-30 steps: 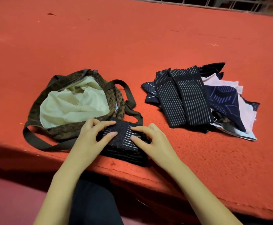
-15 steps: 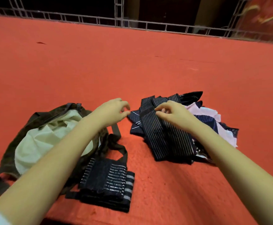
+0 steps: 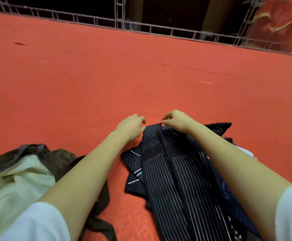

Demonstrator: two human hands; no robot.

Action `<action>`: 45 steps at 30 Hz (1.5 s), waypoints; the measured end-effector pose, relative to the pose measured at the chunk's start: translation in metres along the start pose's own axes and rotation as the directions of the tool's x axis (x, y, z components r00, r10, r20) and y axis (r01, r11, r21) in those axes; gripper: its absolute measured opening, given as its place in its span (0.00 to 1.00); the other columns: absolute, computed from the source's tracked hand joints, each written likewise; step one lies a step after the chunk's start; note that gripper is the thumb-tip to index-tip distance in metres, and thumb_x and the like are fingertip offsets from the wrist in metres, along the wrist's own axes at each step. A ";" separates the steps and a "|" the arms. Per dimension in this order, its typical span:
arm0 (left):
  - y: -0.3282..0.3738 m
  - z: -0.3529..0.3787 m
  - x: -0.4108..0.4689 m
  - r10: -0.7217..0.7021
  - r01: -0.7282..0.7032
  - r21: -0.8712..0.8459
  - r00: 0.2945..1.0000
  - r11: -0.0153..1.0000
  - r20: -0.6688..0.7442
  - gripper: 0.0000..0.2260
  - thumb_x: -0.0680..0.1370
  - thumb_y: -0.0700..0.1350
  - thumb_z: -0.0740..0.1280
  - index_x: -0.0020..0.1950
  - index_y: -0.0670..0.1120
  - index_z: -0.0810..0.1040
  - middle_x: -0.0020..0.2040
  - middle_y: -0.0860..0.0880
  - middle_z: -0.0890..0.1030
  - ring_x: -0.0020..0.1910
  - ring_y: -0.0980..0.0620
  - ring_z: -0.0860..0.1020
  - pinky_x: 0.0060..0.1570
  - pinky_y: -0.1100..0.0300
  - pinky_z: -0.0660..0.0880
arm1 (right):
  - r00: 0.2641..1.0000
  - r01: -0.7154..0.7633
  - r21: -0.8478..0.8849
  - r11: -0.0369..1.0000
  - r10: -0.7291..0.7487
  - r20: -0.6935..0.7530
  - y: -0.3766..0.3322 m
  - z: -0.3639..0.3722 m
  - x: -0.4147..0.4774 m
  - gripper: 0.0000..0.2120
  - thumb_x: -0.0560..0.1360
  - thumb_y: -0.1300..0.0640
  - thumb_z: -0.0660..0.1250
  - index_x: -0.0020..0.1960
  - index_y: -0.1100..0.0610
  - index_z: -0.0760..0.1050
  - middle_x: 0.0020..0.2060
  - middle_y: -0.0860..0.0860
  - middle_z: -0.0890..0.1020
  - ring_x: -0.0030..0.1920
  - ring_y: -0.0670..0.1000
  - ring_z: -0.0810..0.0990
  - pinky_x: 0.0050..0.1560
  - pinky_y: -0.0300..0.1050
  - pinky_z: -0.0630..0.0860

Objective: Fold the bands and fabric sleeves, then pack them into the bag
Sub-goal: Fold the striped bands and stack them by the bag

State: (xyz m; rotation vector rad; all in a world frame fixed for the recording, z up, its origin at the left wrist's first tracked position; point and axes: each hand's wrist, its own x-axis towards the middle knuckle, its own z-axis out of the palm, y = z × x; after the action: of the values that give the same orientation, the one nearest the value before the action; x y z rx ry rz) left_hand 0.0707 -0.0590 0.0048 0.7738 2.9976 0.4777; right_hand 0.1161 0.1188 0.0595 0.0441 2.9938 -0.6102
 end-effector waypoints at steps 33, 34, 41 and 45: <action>0.037 -0.074 -0.076 -0.255 0.075 -0.835 0.964 0.545 -0.080 0.13 0.81 0.51 0.58 0.42 0.45 0.71 0.34 0.47 0.74 0.29 0.51 0.74 0.30 0.58 0.73 | 0.964 0.233 0.660 0.714 -0.078 -0.256 -0.067 -0.003 -0.083 0.05 0.75 0.61 0.68 0.48 0.62 0.78 0.32 0.49 0.76 0.29 0.38 0.73 0.29 0.28 0.67; 0.044 -0.077 -0.089 -0.249 0.066 -0.838 0.965 0.542 -0.085 0.12 0.80 0.50 0.61 0.42 0.45 0.69 0.34 0.47 0.74 0.30 0.52 0.74 0.32 0.58 0.75 | 0.963 0.238 0.678 0.696 -0.076 -0.259 -0.071 -0.002 -0.098 0.05 0.76 0.60 0.67 0.48 0.62 0.78 0.32 0.48 0.75 0.28 0.37 0.72 0.29 0.28 0.67; 0.090 -0.082 -0.173 -0.153 -0.089 -0.883 0.972 0.461 -0.177 0.13 0.77 0.32 0.62 0.41 0.46 0.61 0.35 0.48 0.69 0.28 0.57 0.75 0.32 0.59 0.77 | 1.000 0.013 0.885 0.466 -0.019 -0.005 -0.082 0.041 -0.196 0.14 0.83 0.47 0.50 0.63 0.49 0.69 0.31 0.59 0.81 0.24 0.51 0.79 0.21 0.35 0.70; 0.103 -0.075 -0.211 -0.103 -0.150 -0.839 0.966 0.523 -0.237 0.09 0.75 0.33 0.62 0.46 0.46 0.70 0.40 0.51 0.73 0.33 0.52 0.73 0.34 0.60 0.72 | 0.996 0.078 0.980 0.181 0.017 -0.083 -0.077 0.070 -0.226 0.22 0.82 0.47 0.51 0.75 0.45 0.55 0.63 0.58 0.76 0.49 0.56 0.81 0.39 0.49 0.81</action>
State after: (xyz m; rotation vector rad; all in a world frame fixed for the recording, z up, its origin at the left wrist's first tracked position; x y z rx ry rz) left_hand 0.2981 -0.0945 0.0926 0.6419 2.3538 1.9848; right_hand 0.3436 0.0177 0.0455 0.0845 1.9865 -2.4755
